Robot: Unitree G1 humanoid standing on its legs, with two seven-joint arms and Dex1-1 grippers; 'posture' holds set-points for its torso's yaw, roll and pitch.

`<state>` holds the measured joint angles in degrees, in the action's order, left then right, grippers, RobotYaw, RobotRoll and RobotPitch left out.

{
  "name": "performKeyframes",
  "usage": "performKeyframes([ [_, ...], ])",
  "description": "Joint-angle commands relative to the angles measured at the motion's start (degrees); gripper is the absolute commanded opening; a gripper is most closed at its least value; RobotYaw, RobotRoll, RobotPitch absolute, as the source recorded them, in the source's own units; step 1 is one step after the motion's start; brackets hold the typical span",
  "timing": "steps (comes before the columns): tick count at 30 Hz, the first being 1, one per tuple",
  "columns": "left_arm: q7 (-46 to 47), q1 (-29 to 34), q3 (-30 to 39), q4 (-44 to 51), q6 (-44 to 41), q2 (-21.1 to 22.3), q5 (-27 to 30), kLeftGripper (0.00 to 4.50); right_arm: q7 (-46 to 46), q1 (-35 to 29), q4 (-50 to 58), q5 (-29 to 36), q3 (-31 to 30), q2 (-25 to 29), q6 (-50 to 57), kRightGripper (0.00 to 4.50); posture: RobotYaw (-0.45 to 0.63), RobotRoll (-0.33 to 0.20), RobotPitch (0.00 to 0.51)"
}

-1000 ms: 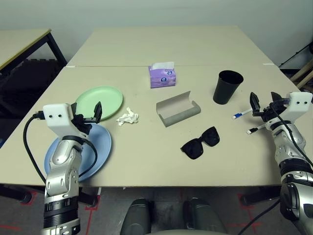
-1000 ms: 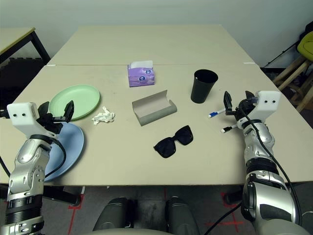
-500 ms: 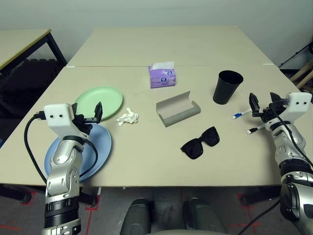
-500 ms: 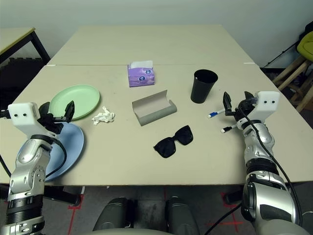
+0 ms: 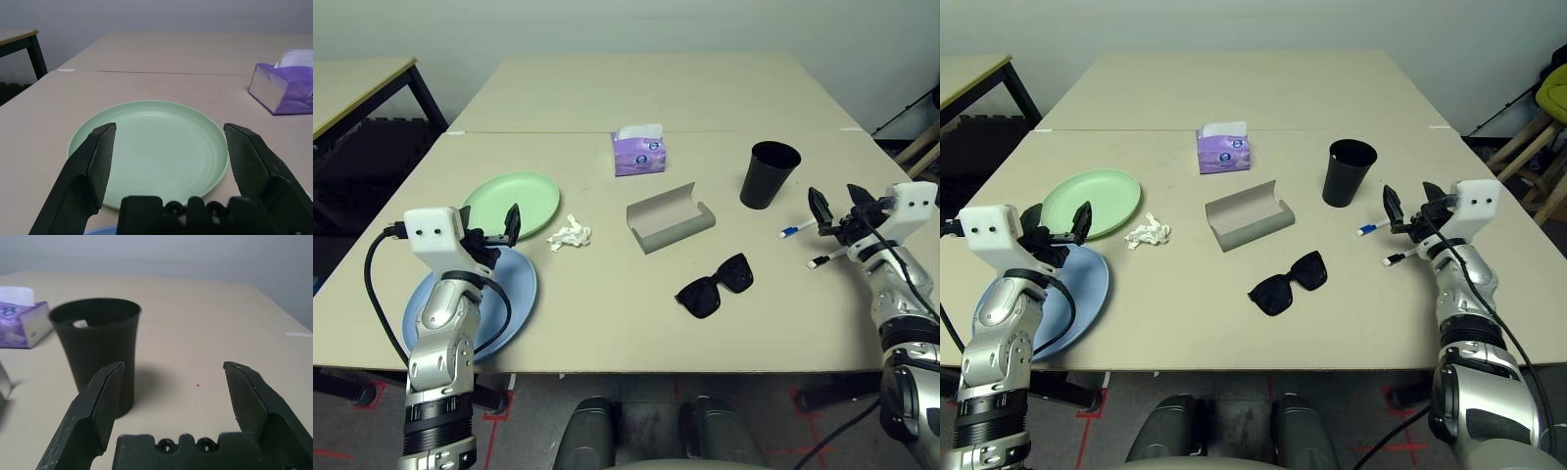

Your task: Organize and tidy the items on the table.

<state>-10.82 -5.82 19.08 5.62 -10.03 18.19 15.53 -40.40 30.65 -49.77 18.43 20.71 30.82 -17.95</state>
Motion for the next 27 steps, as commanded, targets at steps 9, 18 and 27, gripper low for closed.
performKeyframes([
  [9, 0.0, -0.7, -0.7, -0.9, -0.1, 0.2, -0.7, 4.5, -19.4, -3.9, 10.4, 5.2, -2.6, 0.8, 4.9, 4.46, 0.08, 0.0, 0.02],
  [18, -0.2, -1.1, -0.4, -1.3, 0.0, 0.7, -0.8, 4.5, -33.4, -9.3, 18.8, 8.9, -6.0, 1.0, 8.7, 4.46, 0.08, 0.0, 0.014],
  [27, -0.4, -1.7, -0.7, -1.6, 0.0, 0.9, -0.8, 4.5, -43.5, -13.5, 24.2, 9.8, -8.8, 4.1, 12.2, 4.46, 0.07, 0.0, 0.012],
])
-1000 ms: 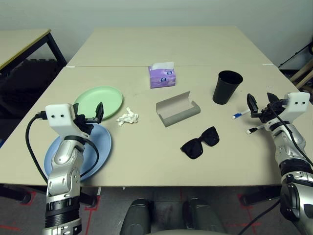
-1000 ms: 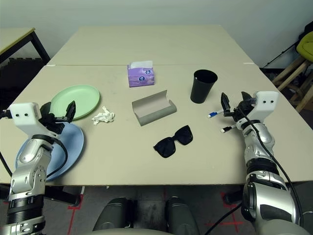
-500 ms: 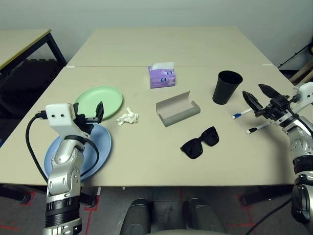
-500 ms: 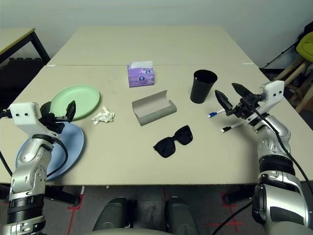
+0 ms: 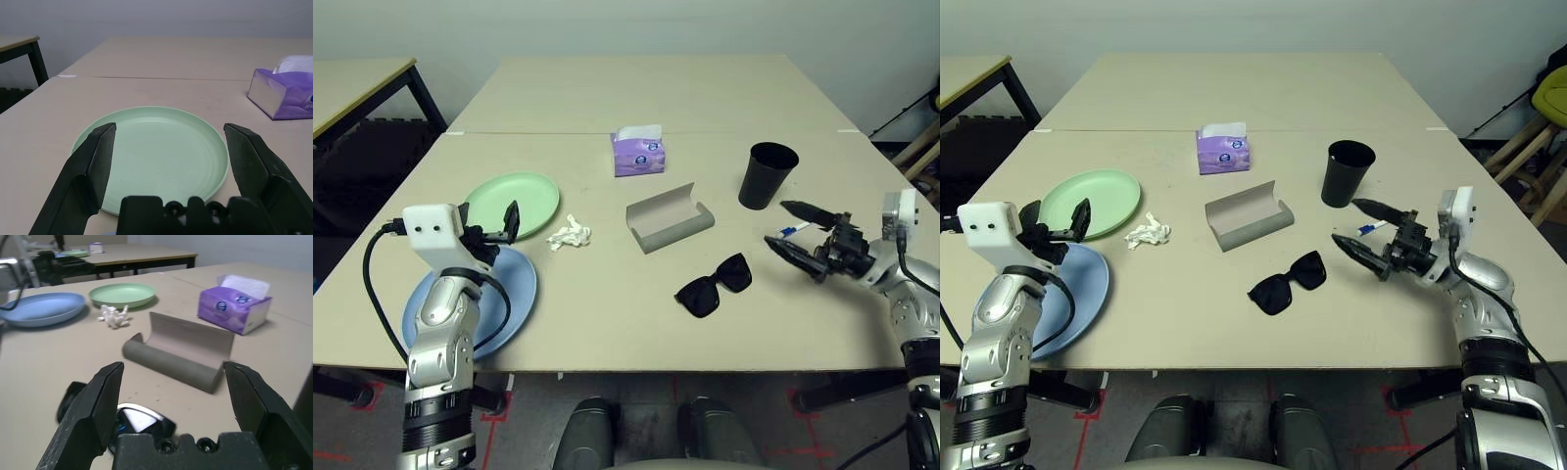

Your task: Organize and tidy the items on the table.

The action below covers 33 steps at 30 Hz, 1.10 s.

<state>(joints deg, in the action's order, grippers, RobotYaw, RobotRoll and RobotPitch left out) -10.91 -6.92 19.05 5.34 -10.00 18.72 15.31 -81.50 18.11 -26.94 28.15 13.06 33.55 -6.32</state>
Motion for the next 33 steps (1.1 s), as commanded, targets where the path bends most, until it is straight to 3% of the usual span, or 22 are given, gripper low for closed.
performKeyframes([
  [1, -0.4, -0.6, -0.7, -1.4, 0.0, 0.4, -0.6, 4.5, -3.1, -1.1, 1.4, 0.0, -1.3, 1.7, 0.6, 4.46, 0.07, 0.0, 0.012],
  [18, -0.9, -1.3, -0.7, -1.8, -0.2, 1.0, -0.7, 4.5, -10.8, 1.7, -1.4, -0.6, -3.4, 1.3, -7.2, 4.46, 0.07, 0.0, 0.013],
  [33, -1.9, -1.7, -0.6, -2.2, -0.7, 2.3, -0.5, 4.5, -11.0, 0.6, -0.4, 5.6, -4.0, 1.8, -6.2, 4.46, 0.07, 0.0, 0.02],
])
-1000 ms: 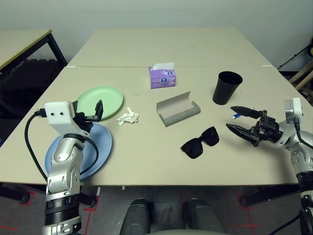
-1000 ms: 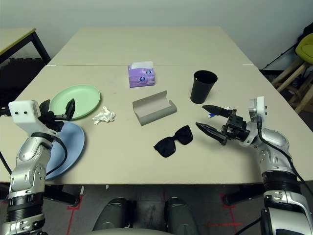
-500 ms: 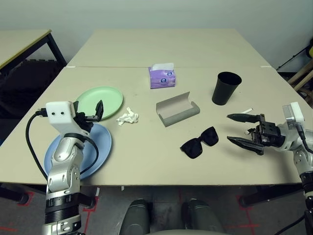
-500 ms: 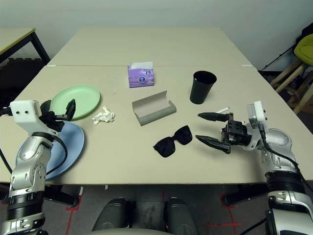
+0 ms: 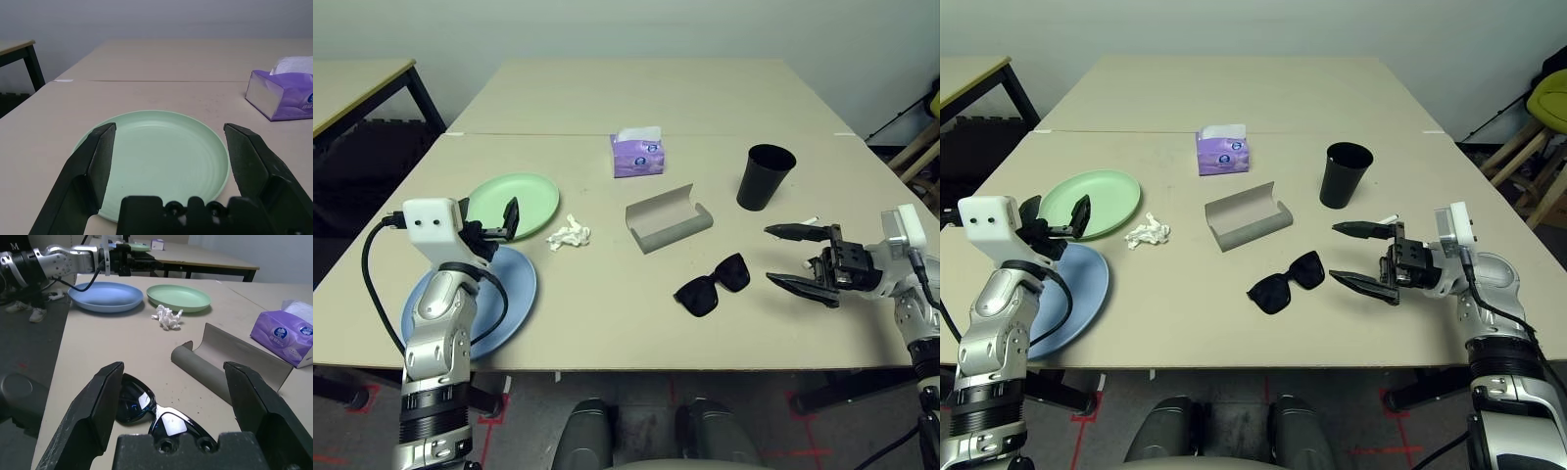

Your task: Organize and tidy the items on the table.

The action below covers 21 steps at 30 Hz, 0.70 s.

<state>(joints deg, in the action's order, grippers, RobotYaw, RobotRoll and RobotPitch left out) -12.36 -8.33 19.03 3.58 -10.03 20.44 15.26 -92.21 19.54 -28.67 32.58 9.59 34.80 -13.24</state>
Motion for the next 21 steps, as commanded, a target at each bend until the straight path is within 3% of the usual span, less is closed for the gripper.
performKeyframes([
  [1, -0.5, -0.3, -0.6, -0.4, -0.7, 0.6, -0.4, 4.5, -0.3, -1.1, 1.6, 1.4, -0.8, 0.7, 0.7, 4.46, 0.07, 0.0, 0.02],
  [21, -2.0, -0.2, -0.3, 0.1, -1.3, 1.3, 0.6, 4.5, -0.3, -2.3, 1.2, 5.2, -6.0, 4.1, -1.0, 4.46, 0.07, 0.0, 0.023],
])
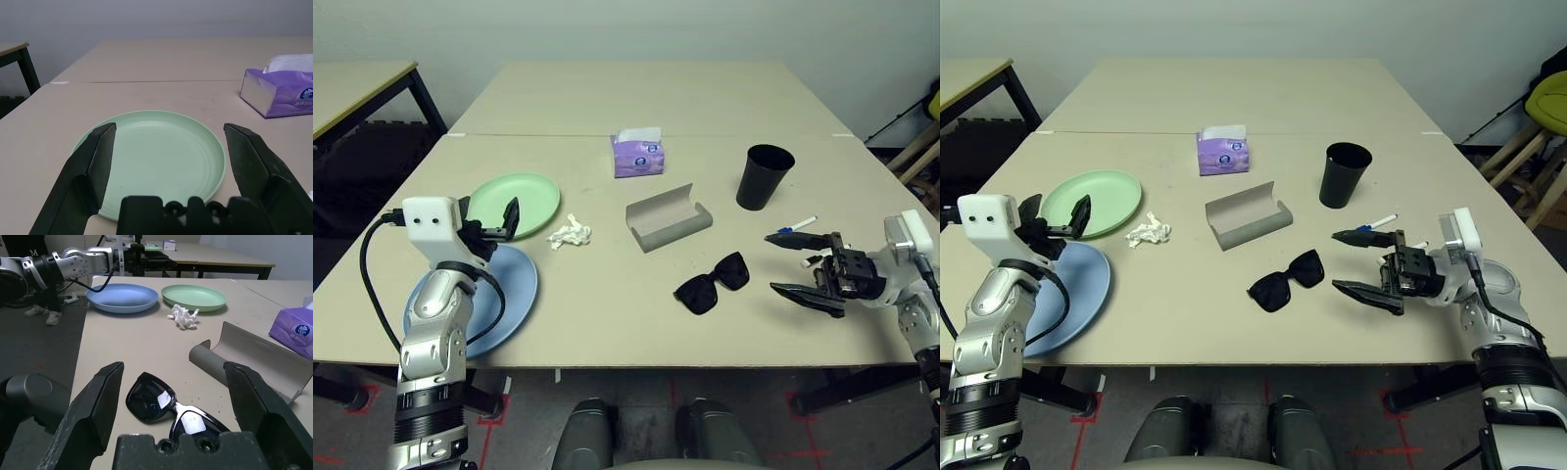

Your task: Organize and tidy the items on the table.

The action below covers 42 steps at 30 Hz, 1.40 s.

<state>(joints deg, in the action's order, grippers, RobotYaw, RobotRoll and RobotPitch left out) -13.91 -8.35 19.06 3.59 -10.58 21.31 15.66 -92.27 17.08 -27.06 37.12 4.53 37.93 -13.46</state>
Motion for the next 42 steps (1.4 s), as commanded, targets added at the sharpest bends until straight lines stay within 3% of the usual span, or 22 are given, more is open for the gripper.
performKeyframes([
  [1, -0.5, -0.1, -0.3, 0.2, -0.8, 0.4, 0.2, 4.5, -0.2, 0.2, -0.5, 0.7, -1.1, 1.1, -1.0, 4.46, 0.07, 0.0, 0.023],
  [12, 1.0, 0.6, -0.5, 3.5, -5.4, 1.8, -1.4, 4.5, -0.2, 0.4, -1.3, 0.5, -1.5, 0.9, -1.7, 4.46, 0.08, 0.0, 0.031],
  [15, -1.1, 0.6, 0.0, 6.0, -10.4, 3.7, 1.2, 4.5, -0.2, 0.5, -1.3, 0.3, -1.5, 0.8, -1.7, 4.46, 0.08, 0.0, 0.033],
  [22, -8.7, 0.2, 2.8, 9.6, -20.1, 10.2, 9.6, 4.5, -0.2, 1.0, -2.3, 0.2, -2.1, 0.9, -2.0, 4.46, 0.09, 0.0, 0.037],
  [28, -19.1, 2.6, 5.9, 11.9, -31.1, 20.0, 18.9, 4.5, -0.2, 1.3, -2.7, -0.2, -2.3, 0.8, -2.2, 4.46, 0.11, 0.0, 0.044],
  [32, -25.5, 5.3, 7.8, 11.2, -33.6, 26.1, 21.4, 4.5, -0.2, 1.3, -2.8, -0.3, -2.3, 0.9, -2.2, 4.46, 0.11, 0.0, 0.048],
  [37, -29.2, 8.2, 8.0, 5.7, -33.4, 33.8, 17.4, 4.5, -0.2, 1.5, -3.3, -0.6, -2.4, 1.1, -2.3, 4.46, 0.11, 0.0, 0.052],
  [42, -27.9, 8.8, 7.1, -1.5, -32.1, 36.3, 12.2, 4.5, -0.2, 1.5, -3.4, -0.9, -2.3, 1.2, -2.3, 4.46, 0.11, 0.0, 0.06],
])
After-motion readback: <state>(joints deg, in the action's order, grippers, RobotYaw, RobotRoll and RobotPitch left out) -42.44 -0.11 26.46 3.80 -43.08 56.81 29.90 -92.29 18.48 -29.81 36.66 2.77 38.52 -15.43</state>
